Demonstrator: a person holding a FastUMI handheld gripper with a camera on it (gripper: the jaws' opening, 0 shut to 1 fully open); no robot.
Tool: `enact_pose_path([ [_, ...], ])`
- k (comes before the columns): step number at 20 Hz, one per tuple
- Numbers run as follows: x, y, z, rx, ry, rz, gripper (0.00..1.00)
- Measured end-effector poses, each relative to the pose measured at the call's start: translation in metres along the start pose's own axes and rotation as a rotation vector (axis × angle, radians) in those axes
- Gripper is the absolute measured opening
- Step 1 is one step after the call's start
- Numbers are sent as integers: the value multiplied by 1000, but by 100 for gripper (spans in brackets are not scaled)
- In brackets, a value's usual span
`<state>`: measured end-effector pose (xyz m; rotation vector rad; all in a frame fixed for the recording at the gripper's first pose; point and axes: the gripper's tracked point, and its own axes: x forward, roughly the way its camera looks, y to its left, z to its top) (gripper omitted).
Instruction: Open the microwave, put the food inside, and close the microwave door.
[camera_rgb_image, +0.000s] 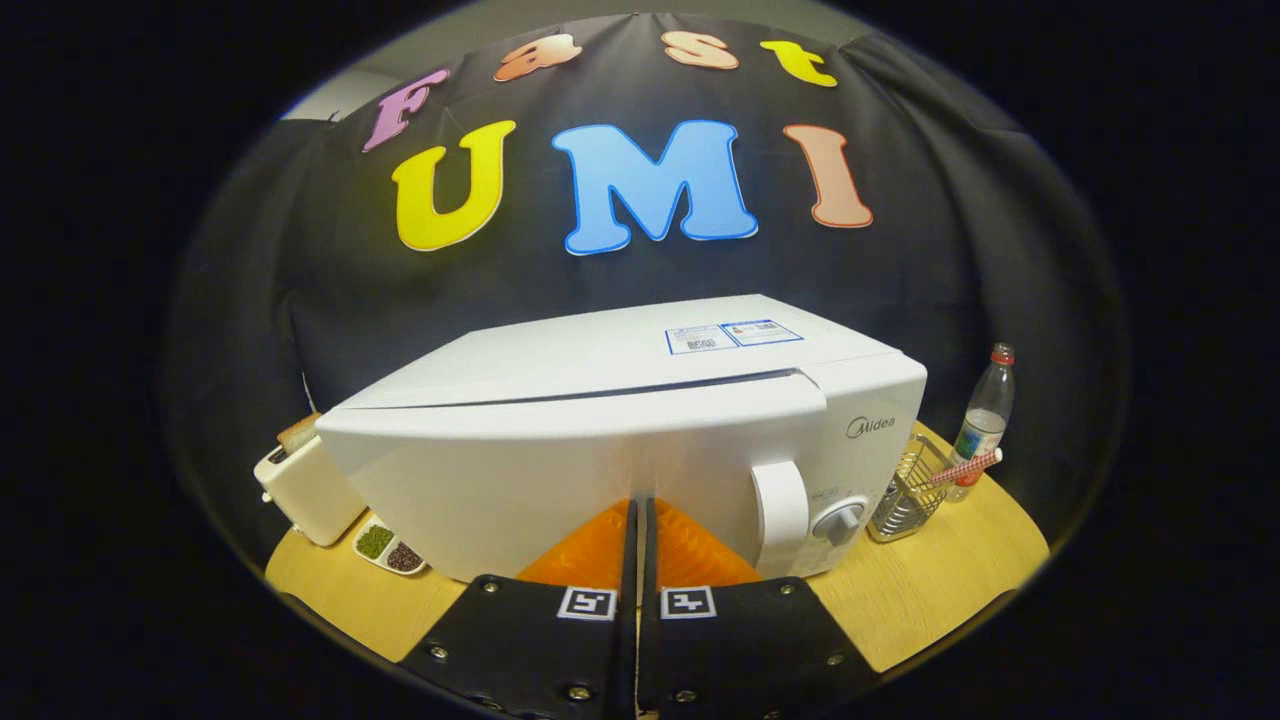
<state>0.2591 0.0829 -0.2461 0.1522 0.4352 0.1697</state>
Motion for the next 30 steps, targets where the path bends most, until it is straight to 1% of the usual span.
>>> enact_pose_path([
  [3,4,2,1,14,-3,4,2],
  [4,4,4,1,4,-10,0,7],
  [7,-10,15,1,-41,-14,16,8],
  [10,-36,23,15,-77,-67,18,8],
  [14,-76,35,33,-89,-124,19,8],
  [22,-158,31,54,-82,-213,-20,8],
  [30,-231,30,40,-77,-258,-65,8],
])
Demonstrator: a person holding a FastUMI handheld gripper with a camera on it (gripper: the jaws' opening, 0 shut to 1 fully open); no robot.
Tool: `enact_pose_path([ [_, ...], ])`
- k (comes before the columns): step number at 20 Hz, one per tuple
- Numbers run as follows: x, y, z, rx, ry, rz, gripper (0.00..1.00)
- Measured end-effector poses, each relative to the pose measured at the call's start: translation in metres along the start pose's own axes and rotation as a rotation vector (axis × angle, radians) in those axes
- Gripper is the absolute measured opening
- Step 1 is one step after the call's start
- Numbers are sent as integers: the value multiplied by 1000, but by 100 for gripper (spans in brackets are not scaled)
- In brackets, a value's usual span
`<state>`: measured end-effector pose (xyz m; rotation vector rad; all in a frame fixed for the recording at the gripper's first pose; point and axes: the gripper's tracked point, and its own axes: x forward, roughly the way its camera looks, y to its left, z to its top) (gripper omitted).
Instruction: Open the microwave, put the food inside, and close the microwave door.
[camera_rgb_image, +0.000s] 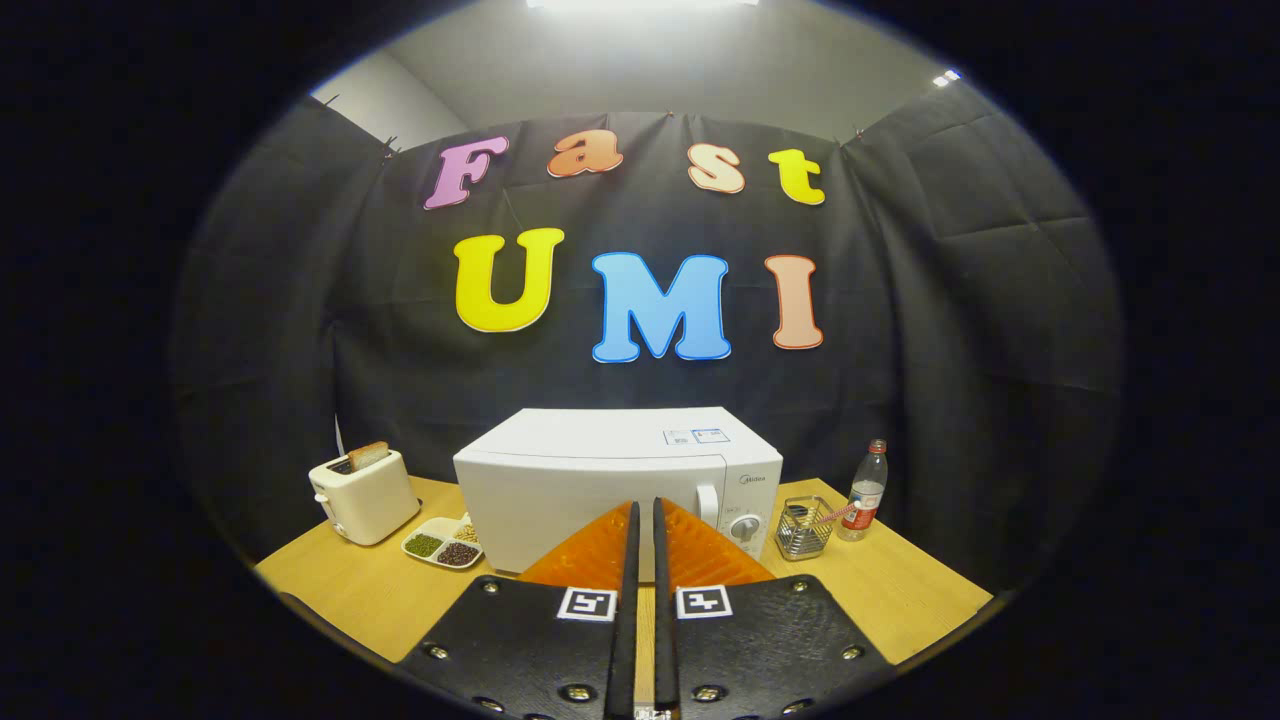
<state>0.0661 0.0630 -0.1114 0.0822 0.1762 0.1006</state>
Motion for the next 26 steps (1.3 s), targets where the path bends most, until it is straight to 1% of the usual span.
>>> enact_pose_path([
  [3,-25,12,2,33,-13,23,8],
  [5,-32,24,4,55,-17,56,39],
  [6,-36,28,4,55,-14,66,59],
  [8,-39,28,8,44,-15,55,99],
  [13,-51,46,31,36,-68,63,99],
  [16,-54,56,43,12,-92,83,99],
  [19,-58,58,52,6,-112,87,99],
  [26,-63,53,49,21,-96,86,99],
])
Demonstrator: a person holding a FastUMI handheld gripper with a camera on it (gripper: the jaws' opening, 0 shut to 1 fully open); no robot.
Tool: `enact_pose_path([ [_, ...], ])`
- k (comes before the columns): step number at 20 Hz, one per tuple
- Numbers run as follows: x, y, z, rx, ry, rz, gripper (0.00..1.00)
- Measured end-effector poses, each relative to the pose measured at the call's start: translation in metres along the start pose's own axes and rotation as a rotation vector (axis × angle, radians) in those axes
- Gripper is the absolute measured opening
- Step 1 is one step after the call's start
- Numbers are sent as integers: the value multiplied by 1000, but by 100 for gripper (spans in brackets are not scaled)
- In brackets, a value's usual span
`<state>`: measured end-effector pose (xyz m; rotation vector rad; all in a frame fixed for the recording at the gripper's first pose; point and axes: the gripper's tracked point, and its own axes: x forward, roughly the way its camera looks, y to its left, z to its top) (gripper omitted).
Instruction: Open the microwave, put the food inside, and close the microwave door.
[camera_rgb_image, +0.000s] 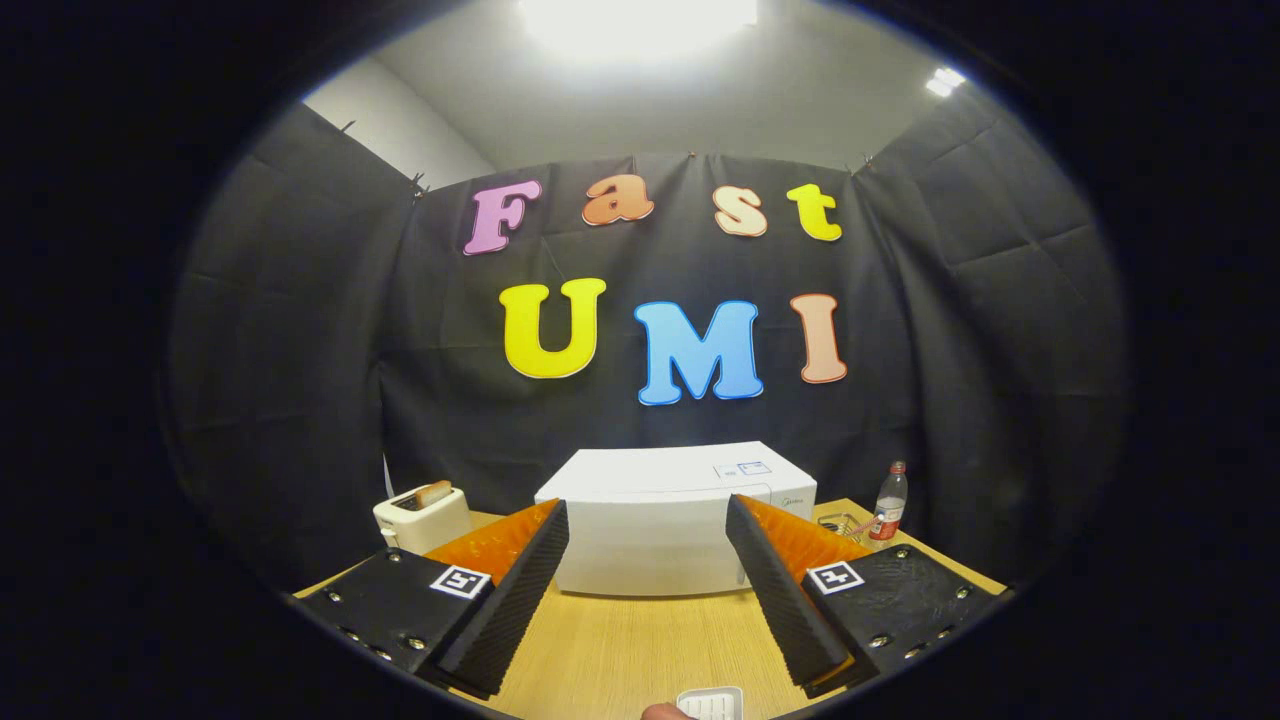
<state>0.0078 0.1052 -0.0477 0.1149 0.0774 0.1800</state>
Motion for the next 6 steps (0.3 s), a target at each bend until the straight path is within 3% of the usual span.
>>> enact_pose_path([
  [6,-8,-8,4,-9,-16,-6,99],
])
